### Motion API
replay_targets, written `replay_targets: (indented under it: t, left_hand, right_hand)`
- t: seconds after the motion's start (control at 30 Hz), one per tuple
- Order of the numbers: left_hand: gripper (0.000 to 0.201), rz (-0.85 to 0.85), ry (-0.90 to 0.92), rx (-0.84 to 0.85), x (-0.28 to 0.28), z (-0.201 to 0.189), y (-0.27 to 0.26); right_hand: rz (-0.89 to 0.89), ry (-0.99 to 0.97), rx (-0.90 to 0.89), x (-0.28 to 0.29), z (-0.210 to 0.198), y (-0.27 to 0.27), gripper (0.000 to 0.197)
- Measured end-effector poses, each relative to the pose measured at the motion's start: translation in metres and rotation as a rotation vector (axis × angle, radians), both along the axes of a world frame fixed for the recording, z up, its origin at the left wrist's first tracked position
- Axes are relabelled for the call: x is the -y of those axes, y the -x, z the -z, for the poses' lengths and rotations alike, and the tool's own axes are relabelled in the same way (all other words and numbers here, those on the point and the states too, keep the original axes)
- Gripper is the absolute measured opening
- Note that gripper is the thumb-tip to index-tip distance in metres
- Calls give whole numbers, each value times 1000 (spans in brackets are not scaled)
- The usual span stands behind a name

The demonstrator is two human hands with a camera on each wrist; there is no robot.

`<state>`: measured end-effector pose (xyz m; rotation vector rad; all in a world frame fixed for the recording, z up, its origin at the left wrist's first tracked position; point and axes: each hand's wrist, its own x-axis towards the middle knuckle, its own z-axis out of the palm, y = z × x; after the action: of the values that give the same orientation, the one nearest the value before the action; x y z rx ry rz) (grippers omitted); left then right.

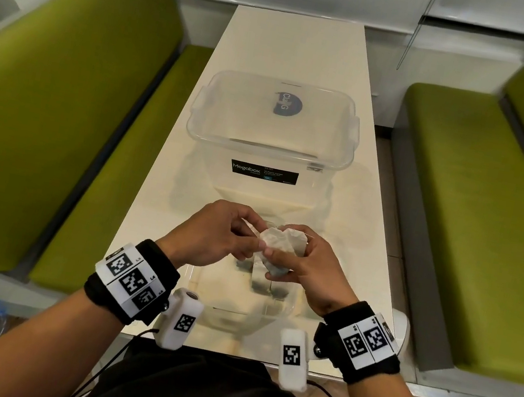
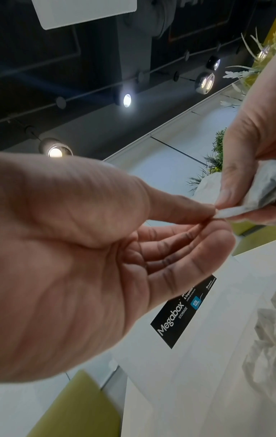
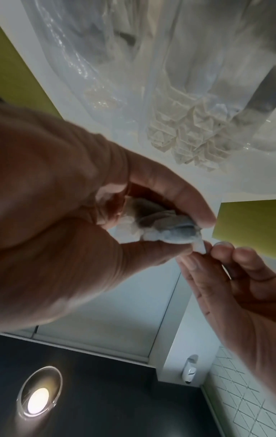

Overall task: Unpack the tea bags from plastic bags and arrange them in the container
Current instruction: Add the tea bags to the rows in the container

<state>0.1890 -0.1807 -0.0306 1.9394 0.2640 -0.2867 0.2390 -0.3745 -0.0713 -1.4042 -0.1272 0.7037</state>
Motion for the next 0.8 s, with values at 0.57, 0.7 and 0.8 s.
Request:
replay_targets:
  t: [0.57, 0.7, 0.8]
  left_hand:
    - [8, 97, -409, 59, -30, 3, -7]
    - [13, 218, -634, 23, -32, 19, -12]
    - [15, 337, -757, -22, -30, 38, -19]
  right_hand:
    - [233, 17, -186, 22, 17, -13, 20]
    - [256, 38, -181, 31, 17, -15, 19]
    - [271, 11, -201, 34, 16, -17, 20]
